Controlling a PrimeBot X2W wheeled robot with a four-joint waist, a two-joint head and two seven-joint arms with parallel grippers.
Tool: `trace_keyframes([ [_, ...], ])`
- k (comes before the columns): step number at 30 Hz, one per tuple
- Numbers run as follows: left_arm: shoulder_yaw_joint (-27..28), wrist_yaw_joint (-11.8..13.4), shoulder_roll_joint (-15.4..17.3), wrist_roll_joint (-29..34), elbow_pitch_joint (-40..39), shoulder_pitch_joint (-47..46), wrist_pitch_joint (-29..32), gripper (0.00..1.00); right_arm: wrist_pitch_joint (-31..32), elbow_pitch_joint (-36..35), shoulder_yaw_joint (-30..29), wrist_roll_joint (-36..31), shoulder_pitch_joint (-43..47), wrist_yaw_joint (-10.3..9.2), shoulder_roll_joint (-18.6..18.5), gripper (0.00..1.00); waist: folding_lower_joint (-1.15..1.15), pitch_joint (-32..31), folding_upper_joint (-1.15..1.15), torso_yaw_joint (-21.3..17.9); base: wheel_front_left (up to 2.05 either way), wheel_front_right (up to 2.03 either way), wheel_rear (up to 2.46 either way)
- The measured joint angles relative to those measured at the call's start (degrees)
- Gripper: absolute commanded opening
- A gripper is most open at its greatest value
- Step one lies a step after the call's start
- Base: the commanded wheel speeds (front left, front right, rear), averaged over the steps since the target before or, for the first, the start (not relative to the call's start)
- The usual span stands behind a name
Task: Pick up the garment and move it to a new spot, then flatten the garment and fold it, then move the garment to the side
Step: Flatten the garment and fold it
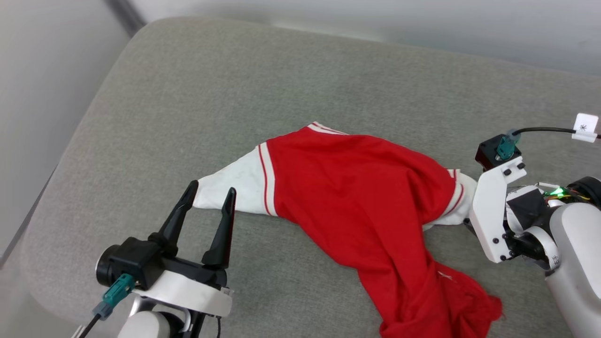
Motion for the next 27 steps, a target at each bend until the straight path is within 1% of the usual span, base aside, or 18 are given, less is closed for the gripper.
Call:
trace_keyframes([
  [3,-0.6,0.0,-0.7,0.0,0.4,-0.6,0.0,1.0,-1.2,3.5,0.0,-0.7,-0.6,0.0,0.1,1.0,0.0,1.2,0.0,1.8,0.0,0.0,0.0],
  [7,-0.8,0.0,-0.9,0.0,0.6,-0.7,0.0,1.0,-2.8,6.6,-0.3,-0.7,-1.7,0.0,0.7,1.0,0.0,2.6,0.0,3.3,0.0,0.0,0.0],
  [8,-0.8,0.0,-0.9,0.0,0.7,-0.7,0.0,1.0,-2.8,7.0,0.0,-0.7,-1.9,0.0,0.7,0.49,0.0,2.8,0.0,3.6,0.0,0.0,0.0],
  [9,-0.8,0.0,-0.9,0.0,0.8,-0.8,0.0,1.0,-3.3,7.2,0.4,-0.7,-2.0,0.0,0.5,0.11,-0.01,3.0,0.0,3.7,0.0,0.0,0.0],
  [10,-0.8,0.0,-0.9,0.0,0.9,-0.9,0.0,1.0,-3.8,7.5,0.5,-0.7,-2.1,0.0,0.3,0.0,-0.01,3.1,0.0,3.9,0.0,0.0,0.0],
  [15,-0.3,0.0,-0.9,0.0,1.4,-1.5,0.0,1.0,-6.7,9.0,1.4,0.3,-2.0,0.01,-0.2,0.0,0.0,2.1,0.0,3.4,0.0,0.0,0.0],
  [17,0.0,0.0,-0.8,0.0,1.6,-1.2,0.0,1.0,-7.9,8.5,2.5,0.2,-1.5,0.04,-1.2,0.0,0.0,1.3,0.0,2.7,0.0,0.0,0.0],
  [21,1.1,0.0,-0.6,0.0,1.6,0.4,0.0,1.0,-9.0,5.7,3.5,0.3,0.3,0.03,-5.1,0.0,0.0,-0.4,0.0,0.5,0.0,0.0,0.0],
  [23,1.4,0.0,-0.8,-1.2,1.1,0.9,0.0,1.0,-8.9,3.2,3.3,0.4,1.0,0.03,-7.4,0.0,0.0,-1.2,0.0,-0.9,0.0,0.0,0.0],
  [27,1.9,0.0,-0.2,-1.4,0.3,1.4,0.0,1.0,-7.0,-2.5,1.5,0.2,2.4,0.03,-12.5,0.0,0.0,-2.9,0.0,-3.7,0.0,0.0,0.0],
])
